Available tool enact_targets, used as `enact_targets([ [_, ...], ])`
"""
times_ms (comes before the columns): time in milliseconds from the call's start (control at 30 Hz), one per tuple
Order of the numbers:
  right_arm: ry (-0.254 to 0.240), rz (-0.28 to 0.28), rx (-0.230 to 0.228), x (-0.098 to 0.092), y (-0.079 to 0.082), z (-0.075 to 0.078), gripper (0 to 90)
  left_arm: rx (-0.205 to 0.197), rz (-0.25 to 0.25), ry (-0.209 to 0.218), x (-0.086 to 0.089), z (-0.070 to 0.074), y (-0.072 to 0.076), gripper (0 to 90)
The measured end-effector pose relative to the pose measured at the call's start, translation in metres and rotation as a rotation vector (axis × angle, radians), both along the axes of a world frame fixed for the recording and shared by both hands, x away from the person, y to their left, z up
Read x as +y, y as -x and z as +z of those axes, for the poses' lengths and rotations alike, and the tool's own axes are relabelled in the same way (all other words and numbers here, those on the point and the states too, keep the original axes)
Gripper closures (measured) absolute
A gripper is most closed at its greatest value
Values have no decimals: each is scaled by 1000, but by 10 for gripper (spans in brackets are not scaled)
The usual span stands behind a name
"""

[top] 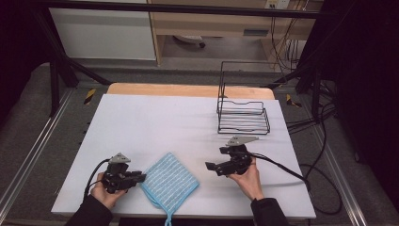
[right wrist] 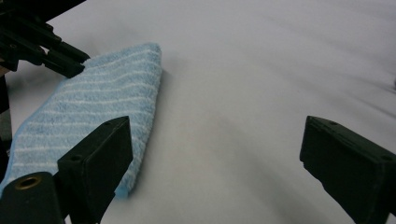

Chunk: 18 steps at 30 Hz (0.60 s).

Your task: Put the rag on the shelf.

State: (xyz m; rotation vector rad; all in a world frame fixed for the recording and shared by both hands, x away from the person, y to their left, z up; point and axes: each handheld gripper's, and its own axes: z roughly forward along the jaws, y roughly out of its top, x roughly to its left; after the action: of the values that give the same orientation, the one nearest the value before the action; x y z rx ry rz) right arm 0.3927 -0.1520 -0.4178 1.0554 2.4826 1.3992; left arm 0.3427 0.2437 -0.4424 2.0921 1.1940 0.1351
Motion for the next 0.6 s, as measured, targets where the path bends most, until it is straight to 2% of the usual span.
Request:
enact_targets([
  [67,3,10,-1,12,-3,2,123,1,0,-8,-1,0,0,719],
  [100,3,10,-1,12,-3,2,123,1,0,-8,-1,0,0,724],
  [133,1,27,-5,25,-6,3,147,3,-2,-9,-1,1,0,729],
  [333,12,58,-10,61,-15,3,203,11,-3,-10,-1,1,-1,749],
  [467,17,80,4,80,-21,-2,268,11,-4,-9,-1,1,-1,761],
  [600,48,113,23,99,-25,-9,346,9,-10,-17,-2,2,-1,784],
])
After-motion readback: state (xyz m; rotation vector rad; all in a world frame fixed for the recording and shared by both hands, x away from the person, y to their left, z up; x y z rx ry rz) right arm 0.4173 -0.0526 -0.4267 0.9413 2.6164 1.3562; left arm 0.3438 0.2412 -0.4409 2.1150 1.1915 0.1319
